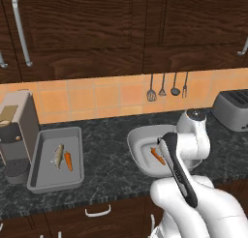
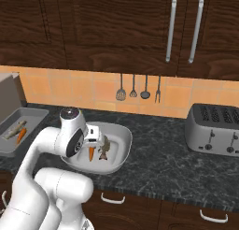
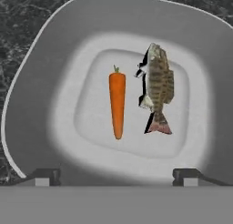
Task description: Place one carrot and one fish in each tupperware on the nearby counter, to pack two identical lunches.
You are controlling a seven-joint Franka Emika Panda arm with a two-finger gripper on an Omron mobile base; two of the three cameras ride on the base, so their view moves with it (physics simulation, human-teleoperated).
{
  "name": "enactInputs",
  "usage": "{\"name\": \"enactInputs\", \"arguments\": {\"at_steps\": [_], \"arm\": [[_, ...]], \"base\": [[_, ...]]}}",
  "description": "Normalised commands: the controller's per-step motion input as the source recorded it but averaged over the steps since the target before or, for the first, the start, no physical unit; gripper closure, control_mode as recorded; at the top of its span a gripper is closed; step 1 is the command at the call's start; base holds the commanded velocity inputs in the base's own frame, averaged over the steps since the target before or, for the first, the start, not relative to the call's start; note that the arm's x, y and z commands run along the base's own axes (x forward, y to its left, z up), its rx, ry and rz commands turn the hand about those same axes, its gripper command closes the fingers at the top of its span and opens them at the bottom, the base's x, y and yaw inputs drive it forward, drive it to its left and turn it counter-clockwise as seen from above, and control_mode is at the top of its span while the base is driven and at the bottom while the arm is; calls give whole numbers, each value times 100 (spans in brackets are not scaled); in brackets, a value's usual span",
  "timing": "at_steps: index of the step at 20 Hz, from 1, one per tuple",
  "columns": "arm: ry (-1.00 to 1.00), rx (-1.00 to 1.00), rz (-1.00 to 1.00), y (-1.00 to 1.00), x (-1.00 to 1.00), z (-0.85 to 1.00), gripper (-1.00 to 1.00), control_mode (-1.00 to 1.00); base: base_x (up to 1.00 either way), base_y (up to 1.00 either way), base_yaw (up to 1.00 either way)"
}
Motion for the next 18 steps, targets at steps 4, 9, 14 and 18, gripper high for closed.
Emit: {"name": "enactInputs", "arguments": {"at_steps": [4,9,14,18], "arm": [[-42,0,0,0,-76,44,-100,-100],[-48,0,0,0,-88,61,-100,-100],[-42,0,0,-11,-100,31,-100,-100],[-31,0,-1,-45,-100,1,-100,-100]], "base": [[0,0,0],[0,0,0],[0,0,0],[0,0,0]]}}
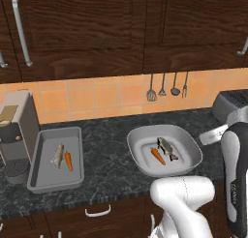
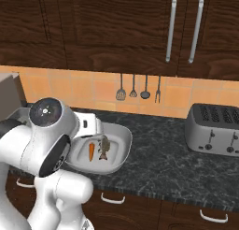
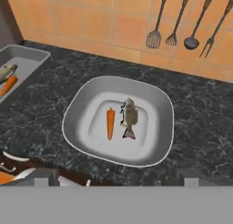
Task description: Place one carrot and one fish in each tupperware on the nearby counter, to pack two identical lunches.
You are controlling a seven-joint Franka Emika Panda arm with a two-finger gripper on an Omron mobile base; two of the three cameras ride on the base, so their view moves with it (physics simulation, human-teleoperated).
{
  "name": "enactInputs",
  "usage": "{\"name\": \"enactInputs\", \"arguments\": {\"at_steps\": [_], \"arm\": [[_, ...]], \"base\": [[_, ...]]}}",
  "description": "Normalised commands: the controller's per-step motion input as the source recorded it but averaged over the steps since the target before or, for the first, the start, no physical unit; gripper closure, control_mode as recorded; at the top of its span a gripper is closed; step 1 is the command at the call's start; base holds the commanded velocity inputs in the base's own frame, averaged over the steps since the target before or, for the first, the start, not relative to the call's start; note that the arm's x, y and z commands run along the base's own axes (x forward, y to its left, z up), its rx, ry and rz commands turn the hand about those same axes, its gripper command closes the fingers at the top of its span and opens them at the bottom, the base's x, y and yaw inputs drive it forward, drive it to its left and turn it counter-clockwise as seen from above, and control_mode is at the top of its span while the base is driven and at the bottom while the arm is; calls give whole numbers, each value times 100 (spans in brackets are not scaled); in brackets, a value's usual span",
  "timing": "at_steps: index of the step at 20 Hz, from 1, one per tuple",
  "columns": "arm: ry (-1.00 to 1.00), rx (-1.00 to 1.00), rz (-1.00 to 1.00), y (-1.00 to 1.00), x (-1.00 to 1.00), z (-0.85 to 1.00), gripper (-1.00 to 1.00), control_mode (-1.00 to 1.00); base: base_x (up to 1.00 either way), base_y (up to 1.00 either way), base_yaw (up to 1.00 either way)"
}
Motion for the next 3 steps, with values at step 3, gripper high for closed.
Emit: {"name": "enactInputs", "arguments": {"at_steps": [3], "arm": [[-12,4,-10,-74,-100,0,-100,-100]], "base": [[0,0,0]]}}
